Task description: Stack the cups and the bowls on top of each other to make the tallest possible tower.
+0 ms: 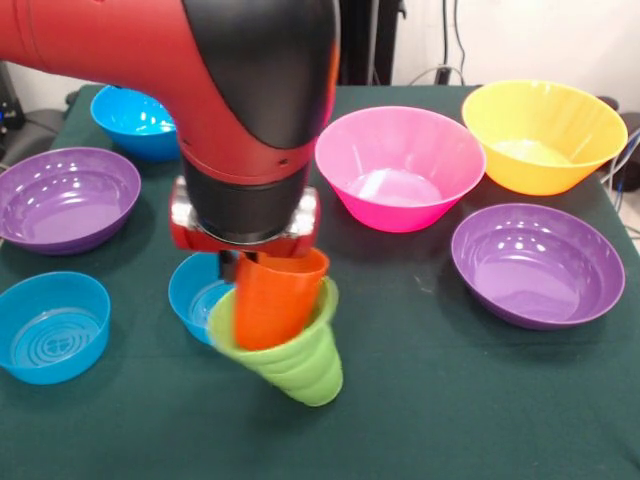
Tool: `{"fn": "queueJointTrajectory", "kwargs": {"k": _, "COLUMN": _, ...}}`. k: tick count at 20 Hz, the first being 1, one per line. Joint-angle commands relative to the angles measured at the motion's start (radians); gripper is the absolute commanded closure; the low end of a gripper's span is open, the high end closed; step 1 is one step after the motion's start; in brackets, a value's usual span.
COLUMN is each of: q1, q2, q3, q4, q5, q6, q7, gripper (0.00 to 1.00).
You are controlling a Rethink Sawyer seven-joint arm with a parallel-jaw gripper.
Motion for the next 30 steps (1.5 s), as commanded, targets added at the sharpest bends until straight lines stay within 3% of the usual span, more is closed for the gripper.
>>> {"fn": "queueJointTrajectory", "kwargs": {"k": 1, "q1": 0.015, "q2": -0.025, "q3": -0.038, "q4": 0.091, "q5": -0.081, "q6": 0.07, "q7": -0.239, "gripper": 1.0}}
{"fn": "queueJointTrajectory", "kwargs": {"k": 10, "q1": 0.033, "q2": 0.005, "q3": -0.038, "q4": 0.103, "q5": -0.038, "q6": 0.051, "q7": -0.19, "gripper": 1.0}}
{"fn": "queueJointTrajectory", "kwargs": {"k": 15, "q1": 0.034, "q2": -0.001, "q3": -0.029, "q4": 0.163, "q5": 0.018, "q6": 0.065, "q7": -0.13, "gripper": 1.0}}
{"fn": "queueJointTrajectory", "kwargs": {"k": 20, "q1": -0.001, "q2": -0.024, "q3": 0.041, "q4": 0.288, "q5": 0.135, "q6": -0.062, "q7": -0.122, "gripper": 1.0}}
{"fn": "queueJointTrajectory", "kwargs": {"k": 23, "q1": -0.011, "q2": -0.031, "q3": 0.066, "q4": 0.32, "q5": 0.189, "q6": -0.074, "q7": -0.136, "gripper": 1.0}}
{"fn": "queueJointTrajectory", "kwargs": {"k": 30, "q1": -0.012, "q2": -0.037, "q3": 0.073, "q4": 0.346, "q5": 0.226, "q6": -0.115, "q7": -0.153, "gripper": 1.0}}
